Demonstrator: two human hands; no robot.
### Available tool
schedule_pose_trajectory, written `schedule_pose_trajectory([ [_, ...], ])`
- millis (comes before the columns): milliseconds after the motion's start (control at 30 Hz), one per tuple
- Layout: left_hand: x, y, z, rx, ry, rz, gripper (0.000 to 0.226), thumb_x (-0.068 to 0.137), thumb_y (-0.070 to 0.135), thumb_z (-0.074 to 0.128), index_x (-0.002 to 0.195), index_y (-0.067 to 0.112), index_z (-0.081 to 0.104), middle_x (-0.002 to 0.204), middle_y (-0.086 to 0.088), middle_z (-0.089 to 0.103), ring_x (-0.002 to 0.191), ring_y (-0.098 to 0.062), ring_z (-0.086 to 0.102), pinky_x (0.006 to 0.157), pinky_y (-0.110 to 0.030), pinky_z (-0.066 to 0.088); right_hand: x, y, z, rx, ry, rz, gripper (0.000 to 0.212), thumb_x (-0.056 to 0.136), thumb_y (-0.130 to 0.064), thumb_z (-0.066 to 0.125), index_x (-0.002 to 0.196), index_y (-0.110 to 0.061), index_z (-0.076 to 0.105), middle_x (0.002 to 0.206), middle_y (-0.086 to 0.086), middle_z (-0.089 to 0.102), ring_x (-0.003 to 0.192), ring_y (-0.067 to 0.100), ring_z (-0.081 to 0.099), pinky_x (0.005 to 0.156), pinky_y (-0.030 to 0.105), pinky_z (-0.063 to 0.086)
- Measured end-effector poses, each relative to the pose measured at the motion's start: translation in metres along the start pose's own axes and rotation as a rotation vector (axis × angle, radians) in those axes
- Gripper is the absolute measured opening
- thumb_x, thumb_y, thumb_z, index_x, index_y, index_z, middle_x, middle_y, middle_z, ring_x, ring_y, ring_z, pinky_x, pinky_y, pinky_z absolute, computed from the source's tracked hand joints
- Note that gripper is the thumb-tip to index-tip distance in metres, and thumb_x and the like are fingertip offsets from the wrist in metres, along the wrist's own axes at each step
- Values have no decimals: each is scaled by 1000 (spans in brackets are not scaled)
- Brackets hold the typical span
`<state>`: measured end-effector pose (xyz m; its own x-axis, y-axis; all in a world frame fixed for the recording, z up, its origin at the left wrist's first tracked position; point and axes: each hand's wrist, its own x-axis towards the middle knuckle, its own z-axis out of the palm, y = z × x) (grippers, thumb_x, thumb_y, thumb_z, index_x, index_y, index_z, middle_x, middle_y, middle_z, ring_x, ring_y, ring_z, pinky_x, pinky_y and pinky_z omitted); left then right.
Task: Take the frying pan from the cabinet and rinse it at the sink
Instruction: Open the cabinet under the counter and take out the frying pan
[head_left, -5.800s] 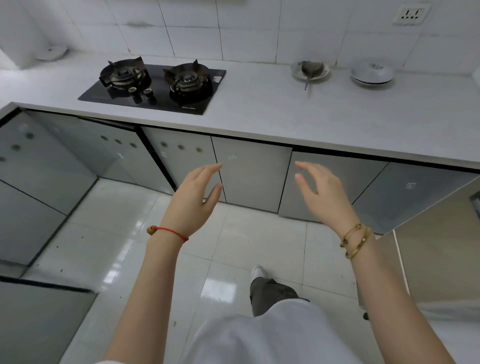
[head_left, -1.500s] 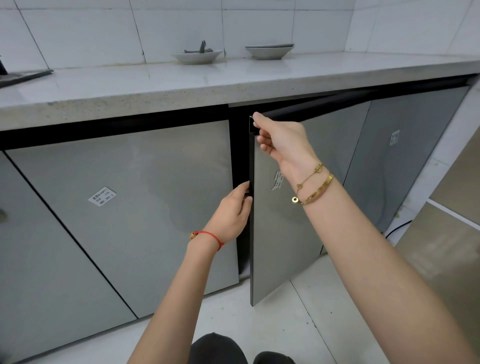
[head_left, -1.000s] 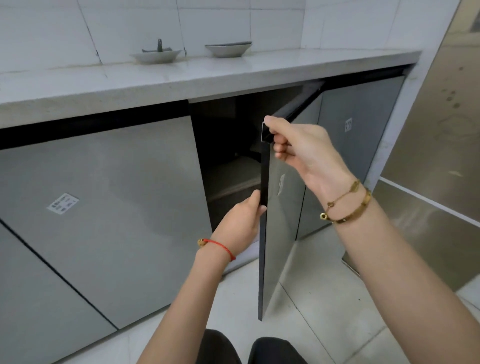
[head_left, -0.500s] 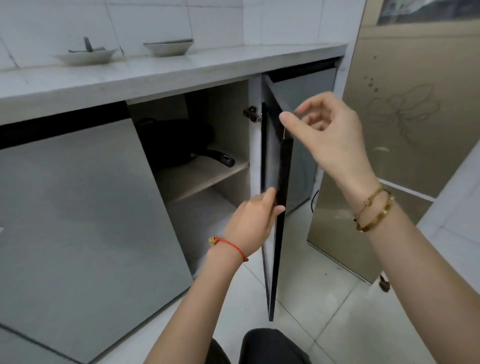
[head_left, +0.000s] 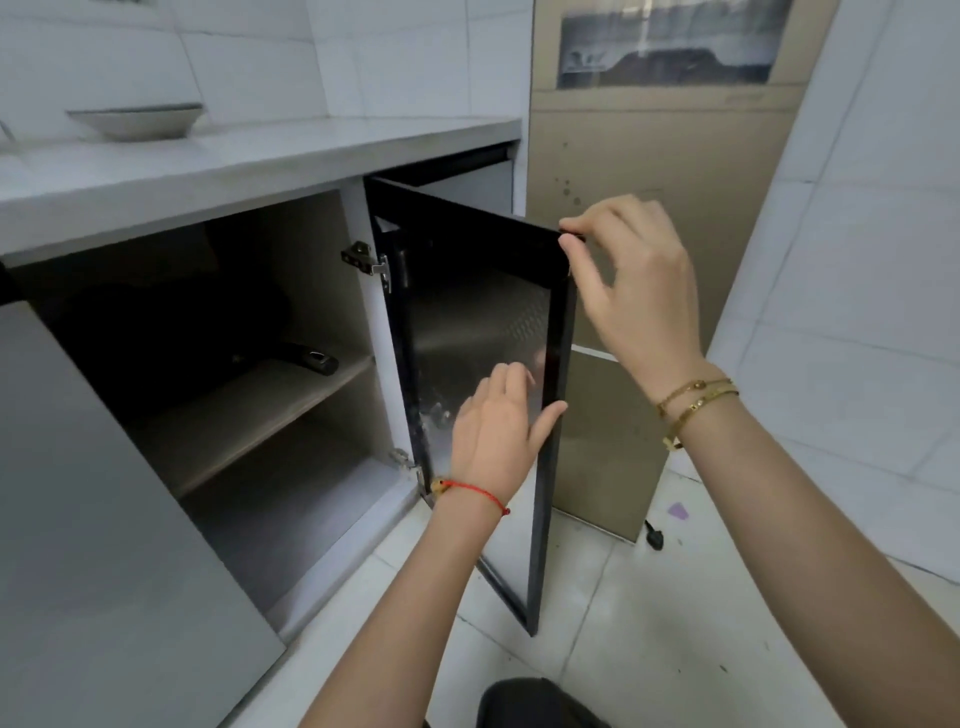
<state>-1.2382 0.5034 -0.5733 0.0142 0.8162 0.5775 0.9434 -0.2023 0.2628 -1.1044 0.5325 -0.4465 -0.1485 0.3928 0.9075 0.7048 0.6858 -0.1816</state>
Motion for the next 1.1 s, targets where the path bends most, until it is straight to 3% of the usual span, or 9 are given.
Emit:
schedule_pose_trajectory([
  [133,15,9,25,-59,81,-29,62,89,55,52,135,14,40,132,-4,46,115,-22,51,87,-37,53,5,23,5,-83,9,15,22,97,-21,52,100,-10,71,96,3,66,92,20,56,75,23,42],
  [300,38,25,46,-115,17,-32,80,93,46,52,153,12,11,160,-9,17,141,-26,32,106,-40,42,13,51,9,-152,-11,49,23,97,-20,49,102,-12,69,98,2,67,94,19,55,77,23,43],
  [400,48,27,59,-125,-45,-7,80,94,45,50,154,16,5,163,-7,6,144,-27,26,110,-42,40,18,69,12,-192,-21,62,23,97,-20,48,106,-13,69,101,1,67,95,20,55,77,22,41],
  [700,80,17,90,-101,-200,20,72,98,41,42,155,22,2,164,-3,-2,145,-30,21,114,-46,31,32,117,26,-300,-82,123,29,95,-15,54,121,-13,65,110,2,70,103,25,52,81,28,45],
  [1100,94,22,107,-106,-229,-24,71,98,40,41,155,27,-1,163,1,-12,138,-35,28,101,-50,45,35,141,41,-210,-24,129,31,95,-14,53,123,-15,65,112,-1,69,103,20,51,84,23,45],
])
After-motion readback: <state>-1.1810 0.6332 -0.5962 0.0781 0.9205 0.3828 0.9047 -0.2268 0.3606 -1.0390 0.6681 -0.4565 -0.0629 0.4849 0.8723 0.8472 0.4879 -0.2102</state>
